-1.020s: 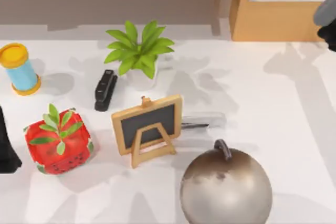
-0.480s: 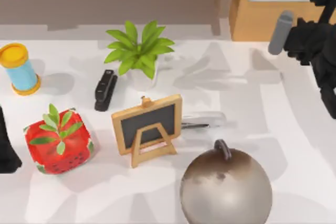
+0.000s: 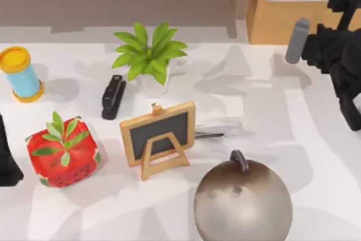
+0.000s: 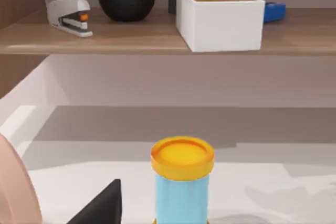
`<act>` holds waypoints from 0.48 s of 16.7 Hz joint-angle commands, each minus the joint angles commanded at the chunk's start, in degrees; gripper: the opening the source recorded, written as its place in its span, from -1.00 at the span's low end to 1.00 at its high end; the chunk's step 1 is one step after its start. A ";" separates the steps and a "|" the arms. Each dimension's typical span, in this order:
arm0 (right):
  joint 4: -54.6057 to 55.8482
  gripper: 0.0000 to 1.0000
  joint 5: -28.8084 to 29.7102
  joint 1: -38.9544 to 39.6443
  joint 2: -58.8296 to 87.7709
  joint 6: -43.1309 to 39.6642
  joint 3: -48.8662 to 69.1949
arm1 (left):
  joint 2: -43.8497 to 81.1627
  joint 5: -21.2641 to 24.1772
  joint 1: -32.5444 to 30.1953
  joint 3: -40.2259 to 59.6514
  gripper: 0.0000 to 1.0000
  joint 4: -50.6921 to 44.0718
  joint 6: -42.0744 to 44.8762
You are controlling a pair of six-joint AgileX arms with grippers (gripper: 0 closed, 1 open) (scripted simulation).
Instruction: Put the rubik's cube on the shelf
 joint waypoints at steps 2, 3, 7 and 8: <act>-0.34 1.00 -0.14 0.02 0.34 -0.04 0.89 | 0.00 0.00 0.00 0.00 1.00 0.00 0.00; -0.82 1.00 -0.23 -0.02 0.80 -0.07 1.90 | 0.00 0.00 0.00 0.00 1.00 0.00 0.00; -3.26 1.00 -0.58 -0.38 2.86 -0.12 6.41 | 0.00 0.00 0.00 0.00 1.00 0.00 0.00; -3.54 1.00 -0.62 -0.42 3.07 -0.12 6.91 | 0.00 0.00 0.00 0.00 1.00 0.00 0.00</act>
